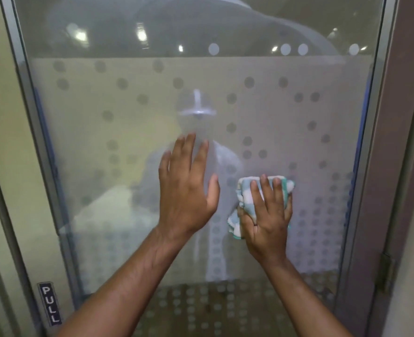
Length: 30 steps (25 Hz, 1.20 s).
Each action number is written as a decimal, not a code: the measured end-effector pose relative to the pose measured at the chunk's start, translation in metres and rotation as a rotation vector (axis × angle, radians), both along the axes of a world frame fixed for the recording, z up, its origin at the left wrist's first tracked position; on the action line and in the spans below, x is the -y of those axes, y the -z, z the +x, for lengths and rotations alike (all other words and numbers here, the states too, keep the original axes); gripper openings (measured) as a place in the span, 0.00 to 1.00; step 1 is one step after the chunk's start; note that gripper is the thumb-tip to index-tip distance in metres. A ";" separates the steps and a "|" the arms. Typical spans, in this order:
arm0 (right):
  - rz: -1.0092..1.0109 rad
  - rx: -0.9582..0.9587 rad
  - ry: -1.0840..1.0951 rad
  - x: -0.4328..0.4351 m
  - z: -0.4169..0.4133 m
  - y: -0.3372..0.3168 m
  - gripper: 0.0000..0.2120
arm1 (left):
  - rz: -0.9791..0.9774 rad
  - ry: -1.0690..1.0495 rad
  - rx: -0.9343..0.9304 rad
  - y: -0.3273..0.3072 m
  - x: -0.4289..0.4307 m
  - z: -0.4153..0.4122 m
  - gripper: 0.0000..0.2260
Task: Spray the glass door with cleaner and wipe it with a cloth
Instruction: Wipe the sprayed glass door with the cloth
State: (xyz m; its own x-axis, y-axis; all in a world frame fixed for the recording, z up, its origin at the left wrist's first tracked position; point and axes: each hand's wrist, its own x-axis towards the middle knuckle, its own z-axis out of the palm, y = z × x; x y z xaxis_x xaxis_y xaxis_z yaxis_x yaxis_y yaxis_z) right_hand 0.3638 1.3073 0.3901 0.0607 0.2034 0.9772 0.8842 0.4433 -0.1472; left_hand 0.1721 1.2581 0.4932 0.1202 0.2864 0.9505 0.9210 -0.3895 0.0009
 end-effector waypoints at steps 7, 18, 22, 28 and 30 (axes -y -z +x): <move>-0.128 -0.241 -0.433 0.053 -0.014 0.020 0.27 | -0.522 0.672 0.611 0.119 0.053 0.022 0.17; -0.202 -0.025 -0.662 0.101 -0.090 0.101 0.33 | -0.714 0.786 1.224 0.191 0.135 -0.009 0.26; -0.414 0.095 -0.885 0.152 -0.124 0.132 0.50 | -0.613 0.595 1.513 0.223 0.188 -0.033 0.29; -0.818 0.055 -1.141 0.223 -0.160 0.148 0.51 | -0.420 0.367 1.781 0.271 0.292 -0.076 0.22; -1.014 0.027 -1.179 0.250 -0.184 0.158 0.50 | -0.352 0.283 1.810 0.282 0.337 -0.087 0.21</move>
